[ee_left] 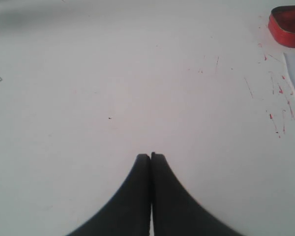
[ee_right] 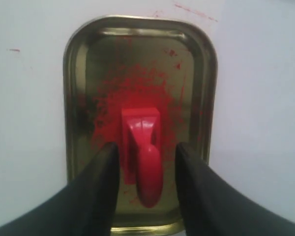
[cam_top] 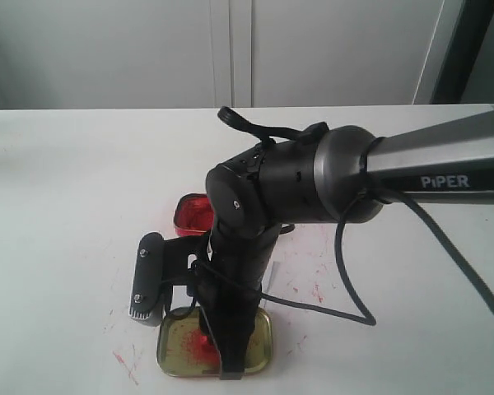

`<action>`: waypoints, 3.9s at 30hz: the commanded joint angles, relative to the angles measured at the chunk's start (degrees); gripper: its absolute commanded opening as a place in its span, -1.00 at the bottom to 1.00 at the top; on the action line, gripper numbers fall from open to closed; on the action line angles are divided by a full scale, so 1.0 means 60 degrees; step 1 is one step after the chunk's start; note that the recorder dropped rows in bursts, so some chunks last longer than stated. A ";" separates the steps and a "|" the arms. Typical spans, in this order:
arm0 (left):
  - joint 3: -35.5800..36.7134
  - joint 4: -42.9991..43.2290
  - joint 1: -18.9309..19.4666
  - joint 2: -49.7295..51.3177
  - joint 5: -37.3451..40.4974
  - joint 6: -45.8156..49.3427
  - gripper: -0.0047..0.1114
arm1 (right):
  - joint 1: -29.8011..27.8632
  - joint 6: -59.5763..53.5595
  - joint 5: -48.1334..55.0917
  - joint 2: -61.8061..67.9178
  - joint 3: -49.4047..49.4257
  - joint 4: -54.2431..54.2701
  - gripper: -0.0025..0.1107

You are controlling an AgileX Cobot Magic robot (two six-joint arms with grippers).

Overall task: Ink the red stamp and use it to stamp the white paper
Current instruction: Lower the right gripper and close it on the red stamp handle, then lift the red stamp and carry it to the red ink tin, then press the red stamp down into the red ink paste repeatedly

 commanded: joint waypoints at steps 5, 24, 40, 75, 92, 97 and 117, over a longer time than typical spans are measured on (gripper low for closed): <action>0.0066 -0.0093 0.0028 -0.0047 -0.0038 -0.0054 -0.92 | 0.0052 -0.0078 -0.0100 -0.0005 -0.0017 0.0195 -0.31; 0.0066 -0.0093 0.0028 -0.0047 -0.0038 -0.0054 -0.92 | 0.0052 0.0090 -0.0049 0.0214 -0.0017 0.0239 -0.39; 0.0066 -0.0093 0.0028 -0.0047 -0.0038 -0.0054 -0.92 | 0.0052 0.0213 0.0009 0.0214 -0.0017 0.0223 -0.96; 0.0066 -0.0093 0.0028 -0.0047 -0.0038 -0.0054 -0.92 | -0.0378 0.1365 0.0424 -0.0998 -0.0982 0.0241 -0.96; 0.0066 -0.0093 0.0028 -0.0047 -0.0038 -0.0054 -0.92 | -0.1756 0.1643 0.0982 -0.0930 -0.2590 0.0259 -0.96; 0.0066 -0.0093 0.0028 -0.0047 -0.0038 -0.0054 -0.92 | -0.1997 0.1643 0.1540 -0.0337 -0.3425 0.0218 -0.96; 0.0066 -0.0093 0.0028 -0.0047 -0.0038 -0.0054 -0.92 | -0.2493 0.1643 0.3383 0.2703 -0.7254 0.0153 -0.96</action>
